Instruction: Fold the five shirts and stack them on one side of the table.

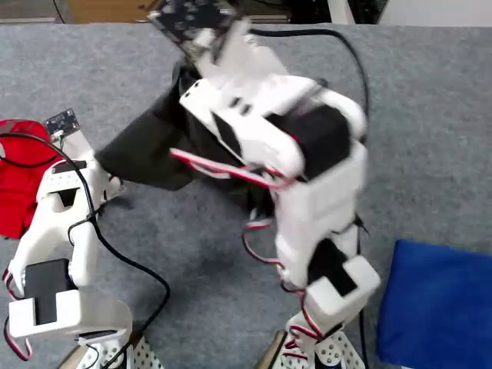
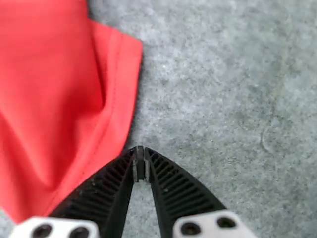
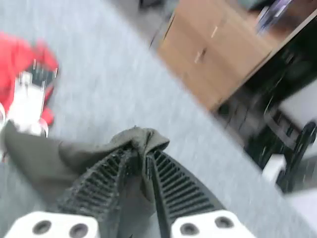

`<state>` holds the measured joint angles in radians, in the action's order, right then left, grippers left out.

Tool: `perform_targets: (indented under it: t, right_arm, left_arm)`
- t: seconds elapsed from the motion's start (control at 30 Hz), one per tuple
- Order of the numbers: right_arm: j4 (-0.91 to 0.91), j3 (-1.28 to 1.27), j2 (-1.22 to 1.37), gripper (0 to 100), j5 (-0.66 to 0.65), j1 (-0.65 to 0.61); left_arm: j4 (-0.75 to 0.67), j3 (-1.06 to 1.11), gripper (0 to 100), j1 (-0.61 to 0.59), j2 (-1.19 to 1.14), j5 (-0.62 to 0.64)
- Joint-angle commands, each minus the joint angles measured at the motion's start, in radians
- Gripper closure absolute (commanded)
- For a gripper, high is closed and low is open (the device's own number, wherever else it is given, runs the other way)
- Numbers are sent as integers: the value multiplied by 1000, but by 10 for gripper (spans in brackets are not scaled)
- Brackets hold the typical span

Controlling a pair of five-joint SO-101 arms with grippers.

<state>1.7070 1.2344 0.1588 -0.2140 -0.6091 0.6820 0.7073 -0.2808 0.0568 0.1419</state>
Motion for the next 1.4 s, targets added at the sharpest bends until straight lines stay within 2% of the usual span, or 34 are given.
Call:
perform_targets:
  t: [0.0,0.3,0.53,0.7,0.8,1.0,1.17,1.37]
  right_arm:
    - [-92,-5,-76,995,23,50]
    - [-242,-269,202,995,15,395]
    - [-356,-289,526,995,14,605]
    - [-347,-255,690,994,14,740]
    - [-279,-209,723,994,5,816]
    - [66,-130,723,994,-190,892]
    - [80,-216,679,985,-302,937]
    - [80,-389,524,779,-468,941]
  left_arm:
    - [-11,-40,981,-8,42,3]
    - [-11,-40,981,-8,42,3]
    - [-11,-40,981,-8,42,3]
    - [-11,-35,981,-3,42,3]
    - [-11,-34,981,-2,42,3]
    - [-9,-34,981,0,42,3]
    - [-9,-34,981,0,42,3]
    - [-9,-35,981,0,42,3]
